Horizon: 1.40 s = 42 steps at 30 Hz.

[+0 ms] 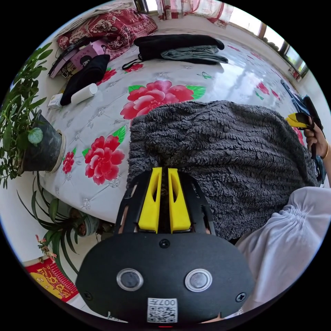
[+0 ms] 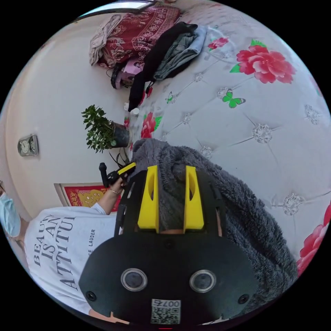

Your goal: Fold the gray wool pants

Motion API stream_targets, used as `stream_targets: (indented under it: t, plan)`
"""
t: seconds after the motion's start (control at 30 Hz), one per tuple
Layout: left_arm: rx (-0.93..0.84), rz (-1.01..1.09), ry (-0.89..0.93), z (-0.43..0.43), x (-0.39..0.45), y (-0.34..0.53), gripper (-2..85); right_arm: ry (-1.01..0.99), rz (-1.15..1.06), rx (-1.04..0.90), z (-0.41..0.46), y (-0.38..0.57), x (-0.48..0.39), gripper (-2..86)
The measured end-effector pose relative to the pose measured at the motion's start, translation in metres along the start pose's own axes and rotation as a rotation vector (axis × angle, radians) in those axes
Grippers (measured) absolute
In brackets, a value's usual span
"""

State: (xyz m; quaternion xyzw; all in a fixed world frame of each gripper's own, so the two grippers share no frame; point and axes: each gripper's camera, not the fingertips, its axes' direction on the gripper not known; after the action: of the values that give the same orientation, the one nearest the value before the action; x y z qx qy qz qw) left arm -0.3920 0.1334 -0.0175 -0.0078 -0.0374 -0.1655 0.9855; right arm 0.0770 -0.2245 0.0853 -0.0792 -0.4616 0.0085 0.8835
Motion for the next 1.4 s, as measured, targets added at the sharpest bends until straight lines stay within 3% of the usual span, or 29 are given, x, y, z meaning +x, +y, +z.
stream_targets:
  t: [0.13, 0.27, 0.4, 0.57, 0.67, 0.83, 1.0, 1.13, 1.23, 1.33, 1.4]
  plan:
    - [0.006, -0.004, 0.002, -0.003, -0.004, 0.007, 0.2, -0.051, 0.014, -0.121, 0.040, -0.033, -0.005, 3.9]
    - [0.025, -0.019, -0.049, -0.016, -0.015, 0.032, -0.7, -0.062, 0.046, 0.149, -0.020, -0.052, -0.007, 0.6]
    - [0.118, -0.183, 0.080, -0.023, -0.045, 0.059, -0.4, 0.071, -0.010, 0.135, -0.025, -0.060, -0.021, 0.5]
    - [0.115, -0.302, 0.168, -0.015, -0.062, 0.060, 2.5, 0.016, -0.082, 0.231, -0.041, -0.028, -0.037, 2.6]
    - [0.121, -0.258, 0.122, -0.029, -0.057, 0.057, 4.2, 0.274, -0.186, 0.166, -0.048, 0.020, -0.056, 4.0]
    - [0.282, 0.008, 0.016, -0.090, -0.017, 0.025, 5.0, 0.633, -0.144, 0.190, -0.078, 0.127, -0.051, 6.2]
    - [0.350, 0.377, 0.220, -0.087, 0.076, -0.061, 6.5, 0.720, 0.008, 0.198, -0.082, 0.192, -0.018, 7.9]
    - [0.305, 0.778, 0.380, -0.059, 0.202, -0.128, 10.5, 0.662, 0.003, 0.147, -0.056, 0.195, -0.011, 7.6]
    - [0.147, 0.968, 0.304, -0.018, 0.273, -0.155, 9.6, 0.737, -0.001, 0.092, -0.033, 0.192, -0.017, 4.6]
    - [0.026, 1.034, 0.113, 0.017, 0.304, -0.163, 0.6, 0.831, -0.031, 0.132, -0.027, 0.191, -0.036, 1.6]
    - [0.083, 0.957, 0.149, 0.006, 0.298, -0.172, -0.3, 0.887, -0.036, 0.247, -0.036, 0.197, -0.054, 0.6]
